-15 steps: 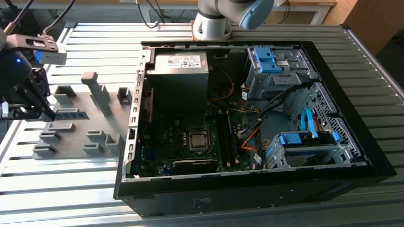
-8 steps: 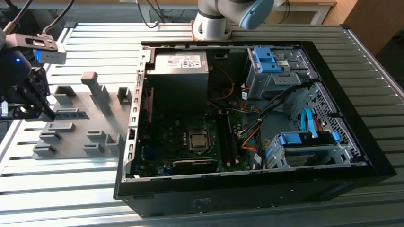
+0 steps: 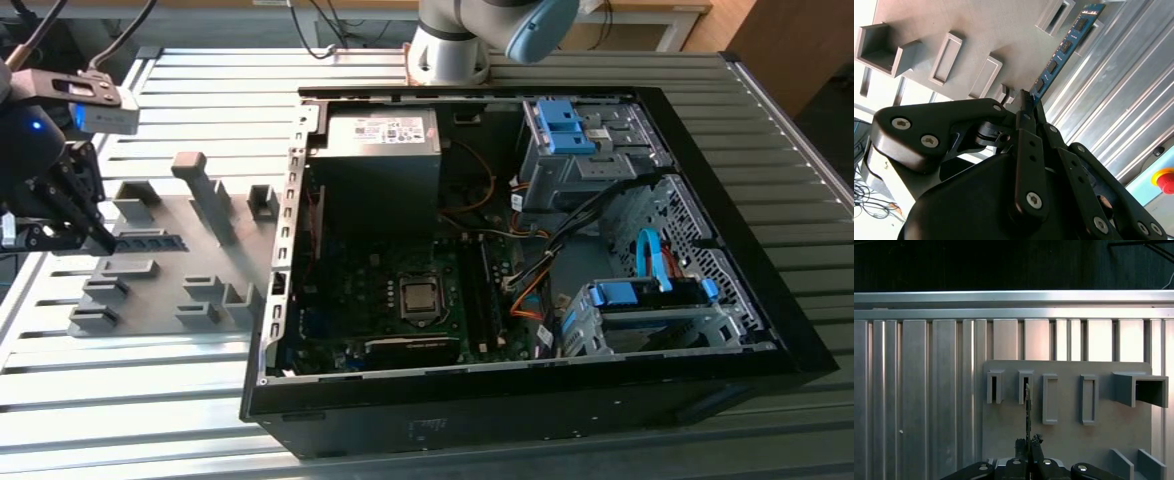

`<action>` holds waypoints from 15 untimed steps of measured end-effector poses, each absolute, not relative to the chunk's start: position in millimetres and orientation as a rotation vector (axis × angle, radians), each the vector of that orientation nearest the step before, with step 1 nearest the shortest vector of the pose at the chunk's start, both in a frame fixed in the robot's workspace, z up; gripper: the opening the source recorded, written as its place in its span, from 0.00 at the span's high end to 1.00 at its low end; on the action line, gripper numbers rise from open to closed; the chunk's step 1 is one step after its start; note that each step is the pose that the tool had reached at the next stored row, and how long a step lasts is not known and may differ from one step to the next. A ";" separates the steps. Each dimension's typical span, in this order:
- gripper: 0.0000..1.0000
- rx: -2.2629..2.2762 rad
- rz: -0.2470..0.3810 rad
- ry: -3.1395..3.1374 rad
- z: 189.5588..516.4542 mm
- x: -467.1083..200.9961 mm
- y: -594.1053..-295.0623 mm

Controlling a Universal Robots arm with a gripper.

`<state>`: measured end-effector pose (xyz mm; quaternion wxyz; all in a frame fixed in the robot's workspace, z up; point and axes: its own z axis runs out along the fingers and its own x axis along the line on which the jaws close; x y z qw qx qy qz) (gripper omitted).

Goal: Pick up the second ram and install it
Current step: 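Pick up the second ram and move it above second insertion slot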

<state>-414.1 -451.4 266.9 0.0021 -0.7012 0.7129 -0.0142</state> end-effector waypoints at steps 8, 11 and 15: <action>0.86 -2.200 -0.045 2.237 269.9 -414.1 -451.3; 0.86 -2.200 -0.045 2.237 270.5 -414.1 -451.3; 0.86 -2.200 -0.045 2.237 271.4 -414.1 -451.3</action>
